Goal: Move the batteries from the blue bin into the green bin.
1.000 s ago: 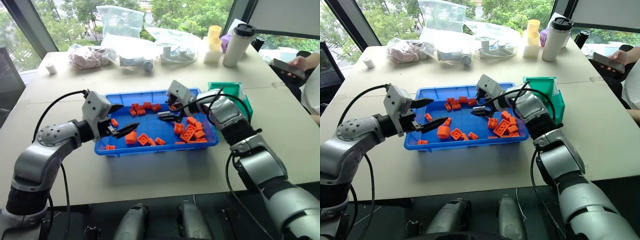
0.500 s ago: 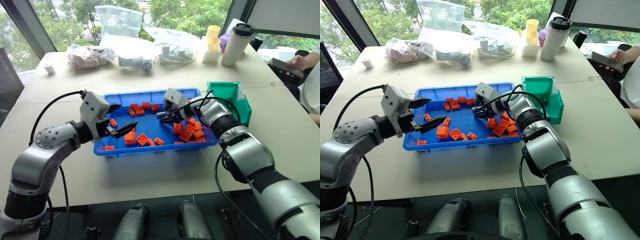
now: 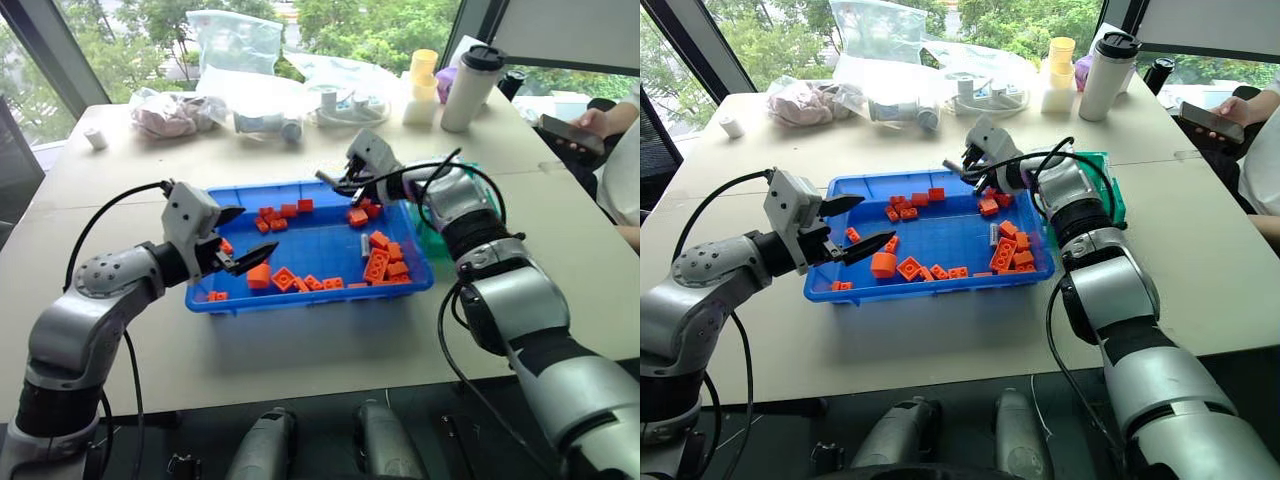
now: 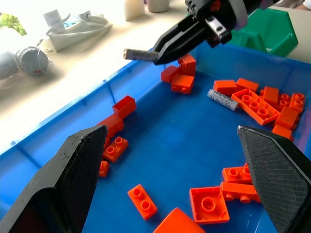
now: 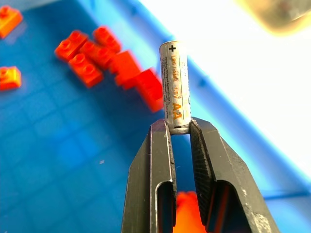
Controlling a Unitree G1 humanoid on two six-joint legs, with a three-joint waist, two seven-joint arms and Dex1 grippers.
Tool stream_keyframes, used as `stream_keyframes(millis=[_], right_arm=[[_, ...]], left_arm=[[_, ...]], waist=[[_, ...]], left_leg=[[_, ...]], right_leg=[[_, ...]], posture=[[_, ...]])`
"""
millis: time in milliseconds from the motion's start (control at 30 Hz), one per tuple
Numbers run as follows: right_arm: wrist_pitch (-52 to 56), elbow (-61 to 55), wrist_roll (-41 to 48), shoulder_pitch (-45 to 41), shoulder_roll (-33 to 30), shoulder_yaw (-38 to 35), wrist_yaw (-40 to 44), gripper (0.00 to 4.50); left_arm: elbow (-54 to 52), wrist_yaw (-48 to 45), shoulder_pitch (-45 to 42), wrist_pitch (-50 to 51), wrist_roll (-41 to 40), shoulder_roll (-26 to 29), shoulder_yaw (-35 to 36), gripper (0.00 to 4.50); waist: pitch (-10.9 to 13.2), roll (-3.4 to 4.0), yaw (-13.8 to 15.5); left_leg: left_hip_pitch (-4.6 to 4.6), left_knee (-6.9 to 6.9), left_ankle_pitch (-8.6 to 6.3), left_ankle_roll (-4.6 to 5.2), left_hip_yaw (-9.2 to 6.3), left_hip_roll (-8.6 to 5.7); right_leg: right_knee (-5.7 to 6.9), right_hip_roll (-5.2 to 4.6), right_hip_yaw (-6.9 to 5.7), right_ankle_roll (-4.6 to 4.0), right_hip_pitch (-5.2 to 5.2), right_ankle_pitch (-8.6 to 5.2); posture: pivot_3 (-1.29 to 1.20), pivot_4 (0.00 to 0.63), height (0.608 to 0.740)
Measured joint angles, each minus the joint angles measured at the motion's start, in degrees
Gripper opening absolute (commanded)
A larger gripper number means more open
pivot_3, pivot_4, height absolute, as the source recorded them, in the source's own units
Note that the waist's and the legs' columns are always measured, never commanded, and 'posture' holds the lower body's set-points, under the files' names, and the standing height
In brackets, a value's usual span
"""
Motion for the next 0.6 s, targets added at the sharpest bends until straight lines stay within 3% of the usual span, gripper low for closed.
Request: stream_keyframes(millis=[133,300,400,600], right_arm=[[11.9,-17.0,2.2,7.1,-13.3,-8.4,-2.6,0.04],[21.2,-30.0,2.3,19.0,-21.1,-11.6,-4.7,0.04],[25.8,-35.4,3.1,24.1,-22.2,-12.2,-5.2,0.04],[28.1,-42.0,4.6,27.9,-22.1,-11.8,-6.7,3.01]], left_arm=[[0.3,-0.2,-0.3,-0.2,0.2,-0.3,-0.6,4.50],[1.3,-0.9,-1.2,-0.6,0.5,-0.8,-1.8,4.50],[2.5,-1.6,-1.7,-1.2,1.0,-0.9,-2.2,4.50],[5.1,-3.6,-4.0,-2.5,2.1,-0.9,-4.1,4.50]], waist=[[0.0,0.00,1.5],[0.0,0.00,0.8],[0.0,0.02,0.5],[0.0,0.01,1.1]], left_leg=[[-0.04,0.02,-0.08,0.14,0.02,-0.07],[0.07,-0.01,-0.12,0.21,0.16,0.03],[0.08,0.00,-0.12,0.22,0.24,0.06],[0.06,0.08,-0.12,0.23,0.22,0.00]], right_leg=[[-0.12,-0.05,0.00,0.00,0.04,0.00],[-0.02,-0.04,0.06,0.00,0.06,0.00],[0.02,0.01,0.14,0.00,0.03,0.00],[-0.02,-0.04,0.12,0.01,0.08,0.00]], posture=[[0.00,0.150,0.740],[0.00,0.150,0.740],[0.00,0.150,0.740],[0.00,0.150,0.740]])
